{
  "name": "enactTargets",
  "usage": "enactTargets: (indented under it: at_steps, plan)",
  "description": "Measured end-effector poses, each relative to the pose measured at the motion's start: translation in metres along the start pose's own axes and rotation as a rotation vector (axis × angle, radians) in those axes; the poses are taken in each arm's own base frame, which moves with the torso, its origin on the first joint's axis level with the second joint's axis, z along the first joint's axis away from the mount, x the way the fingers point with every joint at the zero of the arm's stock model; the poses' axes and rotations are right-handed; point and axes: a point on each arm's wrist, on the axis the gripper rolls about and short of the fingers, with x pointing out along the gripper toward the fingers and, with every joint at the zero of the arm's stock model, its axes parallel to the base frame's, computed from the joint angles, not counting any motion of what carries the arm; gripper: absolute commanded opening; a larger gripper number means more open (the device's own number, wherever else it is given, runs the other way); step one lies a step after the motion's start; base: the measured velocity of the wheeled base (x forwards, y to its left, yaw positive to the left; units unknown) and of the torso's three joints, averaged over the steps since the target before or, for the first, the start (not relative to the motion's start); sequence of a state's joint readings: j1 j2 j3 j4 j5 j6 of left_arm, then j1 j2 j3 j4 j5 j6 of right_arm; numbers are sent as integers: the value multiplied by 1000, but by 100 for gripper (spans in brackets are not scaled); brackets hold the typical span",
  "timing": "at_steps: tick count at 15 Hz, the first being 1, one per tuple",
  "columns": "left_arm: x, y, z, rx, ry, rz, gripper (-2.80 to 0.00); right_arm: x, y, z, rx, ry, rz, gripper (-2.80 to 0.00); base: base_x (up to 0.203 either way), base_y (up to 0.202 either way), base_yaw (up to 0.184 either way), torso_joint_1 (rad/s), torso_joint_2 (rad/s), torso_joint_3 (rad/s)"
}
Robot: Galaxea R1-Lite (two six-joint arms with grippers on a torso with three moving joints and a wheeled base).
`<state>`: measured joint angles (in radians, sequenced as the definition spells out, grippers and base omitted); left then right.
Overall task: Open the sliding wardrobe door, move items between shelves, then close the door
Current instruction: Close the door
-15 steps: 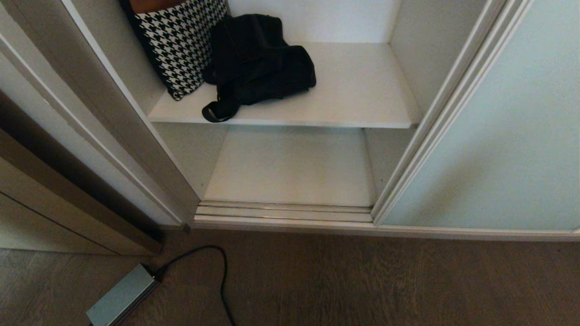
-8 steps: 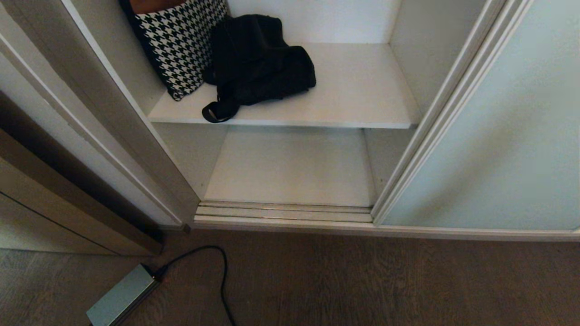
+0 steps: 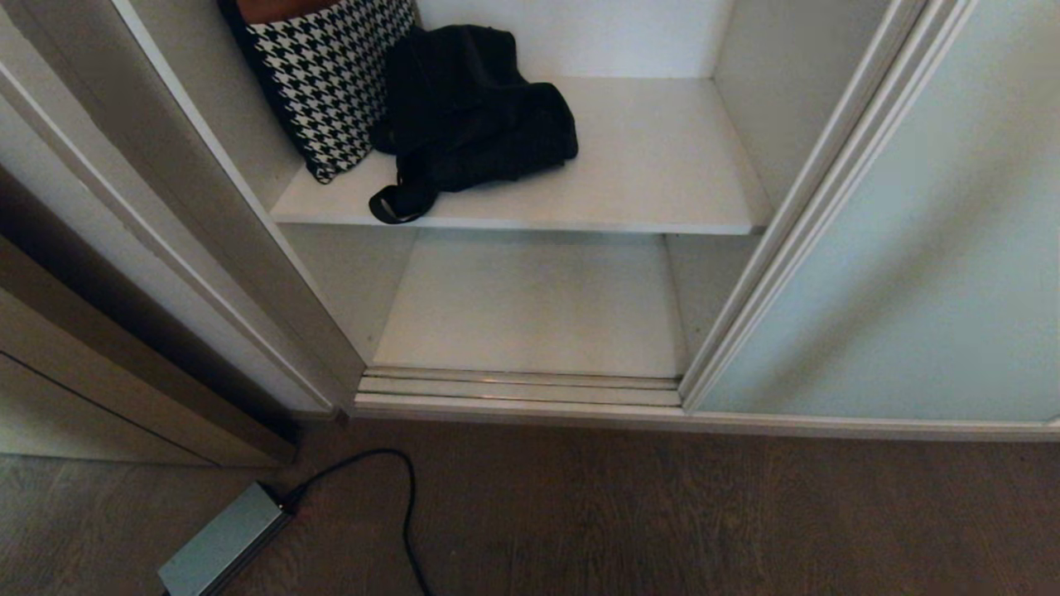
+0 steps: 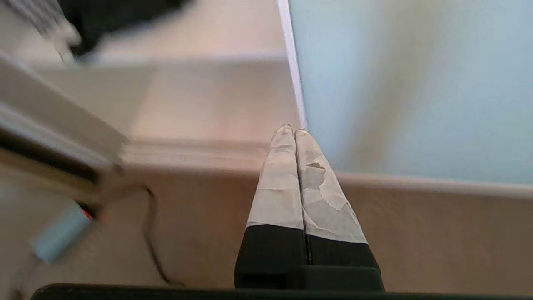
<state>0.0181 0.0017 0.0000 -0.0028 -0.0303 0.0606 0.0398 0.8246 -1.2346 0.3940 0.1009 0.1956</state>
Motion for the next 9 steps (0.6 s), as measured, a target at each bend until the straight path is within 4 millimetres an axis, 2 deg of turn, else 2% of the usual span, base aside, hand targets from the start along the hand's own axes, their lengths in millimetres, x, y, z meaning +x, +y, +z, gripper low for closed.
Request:
enactTargets:
  at_steps: [2, 4, 9]
  plan:
    - [0, 0, 0, 0, 0, 0, -280, 22, 2, 25, 68, -24, -33, -280, 0, 0, 0, 0, 0, 0]
    - [0, 0, 0, 0, 0, 0, -280, 39, 1, 39, 127, -46, -95, -280, 0, 0, 0, 0, 0, 0]
    - [0, 0, 0, 0, 0, 0, -280, 77, -5, 44, 262, -10, -137, -280, 0, 0, 0, 0, 0, 0]
